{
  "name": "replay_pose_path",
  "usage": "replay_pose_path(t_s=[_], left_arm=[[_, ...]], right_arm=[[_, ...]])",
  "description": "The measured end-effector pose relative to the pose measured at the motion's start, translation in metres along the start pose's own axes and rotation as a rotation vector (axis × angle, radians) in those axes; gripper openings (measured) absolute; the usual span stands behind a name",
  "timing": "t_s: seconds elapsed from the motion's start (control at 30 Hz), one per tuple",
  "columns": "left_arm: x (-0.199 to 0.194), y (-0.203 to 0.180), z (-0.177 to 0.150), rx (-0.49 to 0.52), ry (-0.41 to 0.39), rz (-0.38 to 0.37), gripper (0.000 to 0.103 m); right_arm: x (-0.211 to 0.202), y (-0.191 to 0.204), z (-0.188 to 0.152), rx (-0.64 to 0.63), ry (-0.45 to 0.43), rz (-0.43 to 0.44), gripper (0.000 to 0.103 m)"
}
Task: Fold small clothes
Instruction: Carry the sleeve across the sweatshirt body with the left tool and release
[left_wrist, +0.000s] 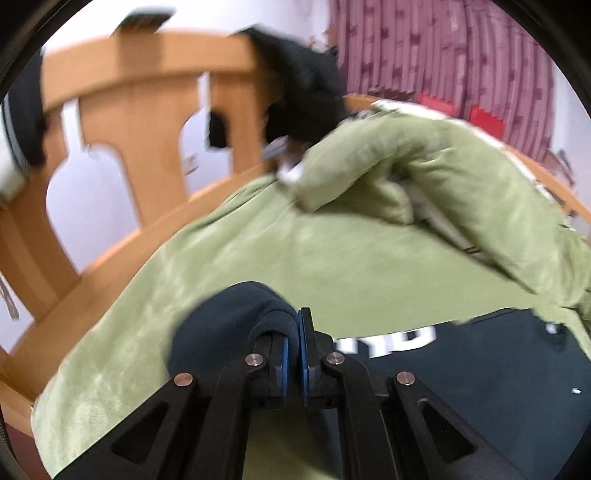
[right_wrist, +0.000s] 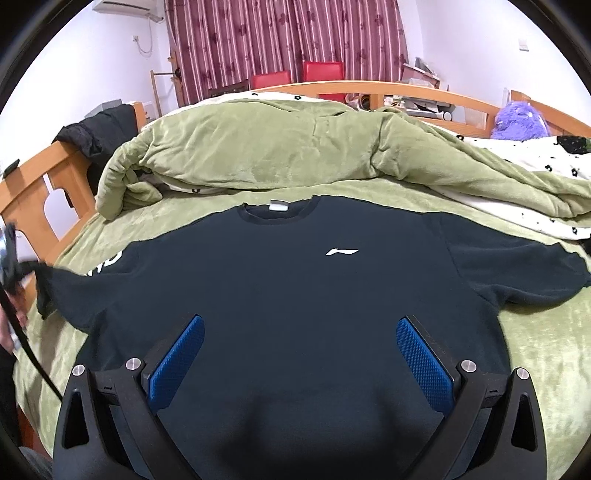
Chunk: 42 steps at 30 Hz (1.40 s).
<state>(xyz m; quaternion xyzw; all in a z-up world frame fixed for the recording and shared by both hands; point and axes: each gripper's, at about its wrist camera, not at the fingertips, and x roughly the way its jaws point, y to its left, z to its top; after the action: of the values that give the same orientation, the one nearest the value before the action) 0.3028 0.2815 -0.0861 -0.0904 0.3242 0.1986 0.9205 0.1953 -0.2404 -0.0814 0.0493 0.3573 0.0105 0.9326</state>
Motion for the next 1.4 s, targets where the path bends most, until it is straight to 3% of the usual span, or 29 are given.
replay_pose_path(t_s=[0.23, 0.4, 0.57, 0.77, 0.93, 1.1, 1.4], left_arm=[[-0.063, -0.116, 0.015, 0.101, -0.082, -0.102, 0.005], [-0.095, -0.216, 0.001, 0.181, -0.119, -0.198, 0.005], [-0.101, -0.293, -0.040, 0.224, -0.089, -0.274, 0.005], [-0.080, -0.361, -0.105, 0.291, 0.045, -0.353, 0.006], [-0.076, -0.384, -0.147, 0.340, 0.154, -0.391, 0.014], [-0.091, -0.371, -0.152, 0.336, 0.143, -0.398, 0.060], [-0.117, -0.297, -0.139, 0.313, 0.075, -0.309, 0.062]], right_arm=[[-0.017, -0.036, -0.001, 0.002, -0.038, -0.042, 0.102], [-0.023, -0.073, -0.004, 0.059, -0.034, -0.052, 0.102], [-0.031, -0.106, -0.005, 0.135, -0.034, -0.029, 0.102], [-0.036, -0.126, -0.004, 0.204, -0.038, 0.013, 0.102], [-0.037, -0.128, -0.005, 0.201, -0.032, 0.020, 0.102], [-0.035, -0.123, -0.005, 0.194, -0.026, 0.032, 0.102], [-0.037, -0.093, -0.003, 0.137, -0.038, 0.052, 0.098]])
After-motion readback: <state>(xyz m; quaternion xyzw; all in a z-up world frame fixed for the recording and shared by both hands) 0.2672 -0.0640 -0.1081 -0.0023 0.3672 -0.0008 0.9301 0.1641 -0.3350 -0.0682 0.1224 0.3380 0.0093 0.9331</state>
